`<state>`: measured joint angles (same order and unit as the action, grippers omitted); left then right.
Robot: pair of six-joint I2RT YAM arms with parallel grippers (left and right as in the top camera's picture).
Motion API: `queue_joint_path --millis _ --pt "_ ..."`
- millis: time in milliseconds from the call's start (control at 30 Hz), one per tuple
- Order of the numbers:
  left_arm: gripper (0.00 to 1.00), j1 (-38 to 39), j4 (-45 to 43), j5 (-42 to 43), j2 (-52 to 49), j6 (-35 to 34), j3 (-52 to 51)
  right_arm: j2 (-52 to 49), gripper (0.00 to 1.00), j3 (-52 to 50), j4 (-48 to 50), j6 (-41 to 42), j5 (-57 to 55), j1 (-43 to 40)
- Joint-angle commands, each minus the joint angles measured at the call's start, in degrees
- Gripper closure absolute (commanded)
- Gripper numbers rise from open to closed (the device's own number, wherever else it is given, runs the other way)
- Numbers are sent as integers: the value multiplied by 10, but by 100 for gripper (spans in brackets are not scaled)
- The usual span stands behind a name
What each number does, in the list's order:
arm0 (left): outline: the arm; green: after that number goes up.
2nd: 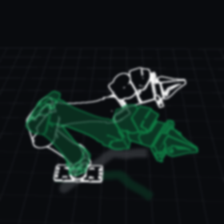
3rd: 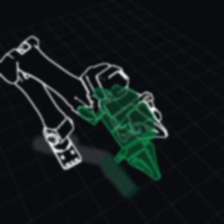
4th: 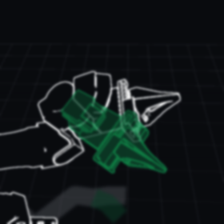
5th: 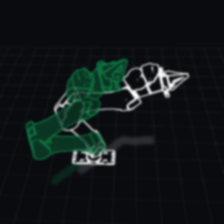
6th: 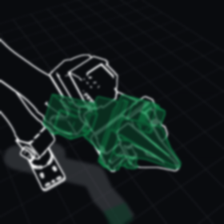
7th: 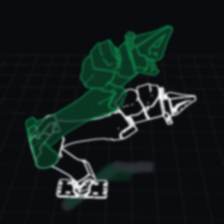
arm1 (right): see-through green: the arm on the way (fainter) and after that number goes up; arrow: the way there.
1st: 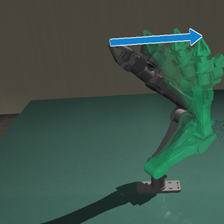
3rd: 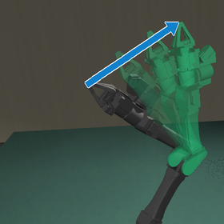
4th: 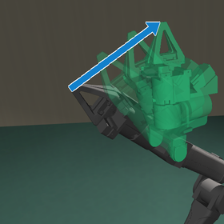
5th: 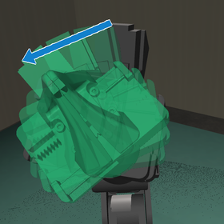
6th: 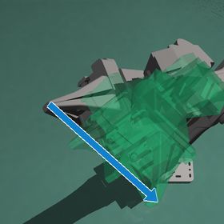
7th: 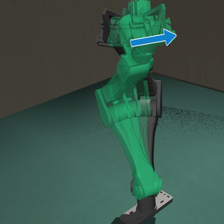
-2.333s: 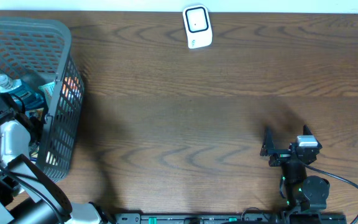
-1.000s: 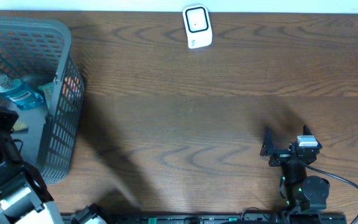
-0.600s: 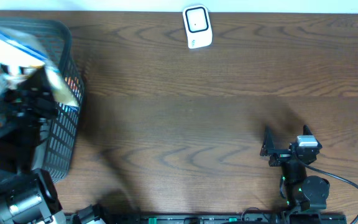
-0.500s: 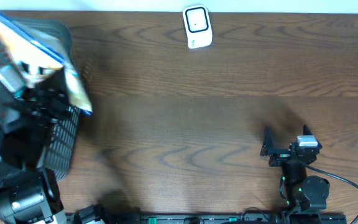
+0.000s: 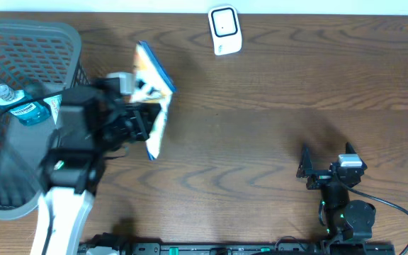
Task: Scan the item barcode
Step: 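Lift the snack bag out and carry it to the table center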
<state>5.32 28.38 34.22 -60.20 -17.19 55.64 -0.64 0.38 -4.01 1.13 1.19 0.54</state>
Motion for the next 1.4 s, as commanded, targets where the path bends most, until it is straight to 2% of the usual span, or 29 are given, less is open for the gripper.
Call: queue_joint_path --millis 0,367,500,633,733,933,1033,1067,1100,1133,1200,1267,1367 --pt "93 45 -3 -29 -64 24 -3 3 1 -1 -2 10 -5 -2" --pt "93 104 -4 -41 -207 24 -3 3 1 -1 -2 10 -5 -2" --pt "92 135 -3 -121 -249 24 -3 3 1 -1 -2 10 -5 -2" --pt "92 168 -9 -158 -282 24 -3 3 1 -1 -2 10 -5 -2" --pt "92 198 -47 -173 -317 24 -3 3 1 -1 -2 10 -5 -2" --pt "92 236 -130 -174 -379 85 -3 3 1 -1 -2 10 -5 -2" --pt "92 246 -153 -174 -404 87 -3 3 1 -1 -2 10 -5 -2" --pt "83 252 -161 -179 -414 89 -3 3 1 -1 -2 10 -5 -2" --pt "51 254 -158 -202 -415 89 -3 3 1 -1 -2 10 -5 -2" --pt "24 255 -157 -211 -413 90 -3 3 1 -1 -2 10 -5 -2" --pt "9 255 -157 -213 -409 99 -2 3 1 -1 -2 10 -5 -2" --pt "2 255 -156 -214 -396 99 4 3 1 -1 -2 10 -5 -2" --pt "2 255 -156 -214 -357 99 18 3 1 -1 -2 10 -5 -2"
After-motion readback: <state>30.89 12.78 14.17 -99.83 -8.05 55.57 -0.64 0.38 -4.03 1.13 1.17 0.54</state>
